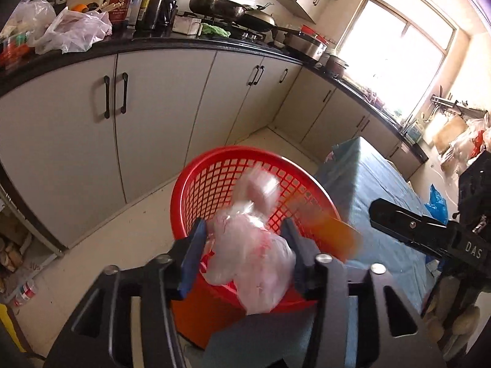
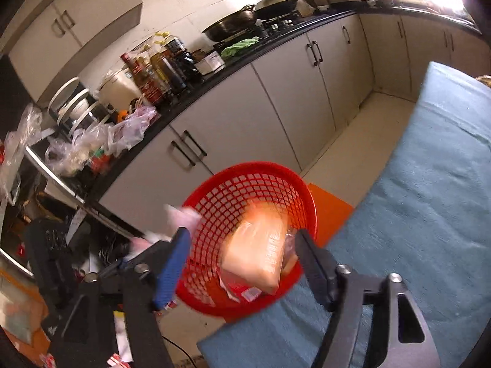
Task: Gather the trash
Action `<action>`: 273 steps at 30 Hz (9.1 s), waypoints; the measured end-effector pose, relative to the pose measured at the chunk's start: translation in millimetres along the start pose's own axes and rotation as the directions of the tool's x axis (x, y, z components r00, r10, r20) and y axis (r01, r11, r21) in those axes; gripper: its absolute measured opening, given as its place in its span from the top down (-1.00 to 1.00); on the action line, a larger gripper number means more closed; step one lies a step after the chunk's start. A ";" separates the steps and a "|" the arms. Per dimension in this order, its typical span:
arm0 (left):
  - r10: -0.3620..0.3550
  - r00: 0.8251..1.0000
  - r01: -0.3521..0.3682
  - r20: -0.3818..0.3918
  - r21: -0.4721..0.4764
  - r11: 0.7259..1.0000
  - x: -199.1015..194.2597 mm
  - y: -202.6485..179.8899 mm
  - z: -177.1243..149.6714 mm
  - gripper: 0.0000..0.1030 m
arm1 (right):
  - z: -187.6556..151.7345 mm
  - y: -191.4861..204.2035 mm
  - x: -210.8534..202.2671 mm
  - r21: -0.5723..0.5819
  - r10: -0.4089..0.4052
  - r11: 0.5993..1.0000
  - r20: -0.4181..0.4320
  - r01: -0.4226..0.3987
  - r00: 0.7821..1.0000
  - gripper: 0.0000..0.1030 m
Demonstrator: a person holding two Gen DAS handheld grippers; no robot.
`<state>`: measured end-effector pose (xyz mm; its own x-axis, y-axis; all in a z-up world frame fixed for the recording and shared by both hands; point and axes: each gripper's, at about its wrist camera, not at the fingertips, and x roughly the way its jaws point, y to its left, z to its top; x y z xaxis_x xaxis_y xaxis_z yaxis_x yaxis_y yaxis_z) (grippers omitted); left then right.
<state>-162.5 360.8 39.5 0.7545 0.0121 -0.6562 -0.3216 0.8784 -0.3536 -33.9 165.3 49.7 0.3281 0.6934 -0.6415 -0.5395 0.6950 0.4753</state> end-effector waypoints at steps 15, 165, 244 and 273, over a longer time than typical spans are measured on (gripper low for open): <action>0.016 1.000 -0.016 0.002 0.083 0.996 -30.6 -28.9 -26.2 -0.14 | -38.8 -60.0 -84.9 0.039 -0.164 0.986 0.056 0.162 0.985 -0.47; 0.070 0.997 -0.064 -0.016 0.264 0.962 -39.1 -137.3 -71.6 0.27 | -63.6 -245.1 -233.4 0.239 -0.419 0.895 0.163 0.376 0.893 0.04; 0.154 0.987 -0.160 0.044 0.355 0.921 -69.4 -156.1 -108.2 -0.62 | -135.4 -254.3 -317.6 0.413 -0.432 0.852 0.207 0.322 0.878 -0.42; 0.070 0.983 0.004 -0.167 0.404 0.915 17.8 -176.0 -116.1 -0.62 | 50.8 -381.6 -198.0 0.019 -0.711 0.683 -0.215 0.731 0.670 0.35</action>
<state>-158.8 151.0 12.7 0.6239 -0.0067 -0.7815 -0.0602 0.9966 -0.0566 146.4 -227.6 25.9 0.4365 -0.0704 -0.8969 -0.1143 0.9845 -0.1329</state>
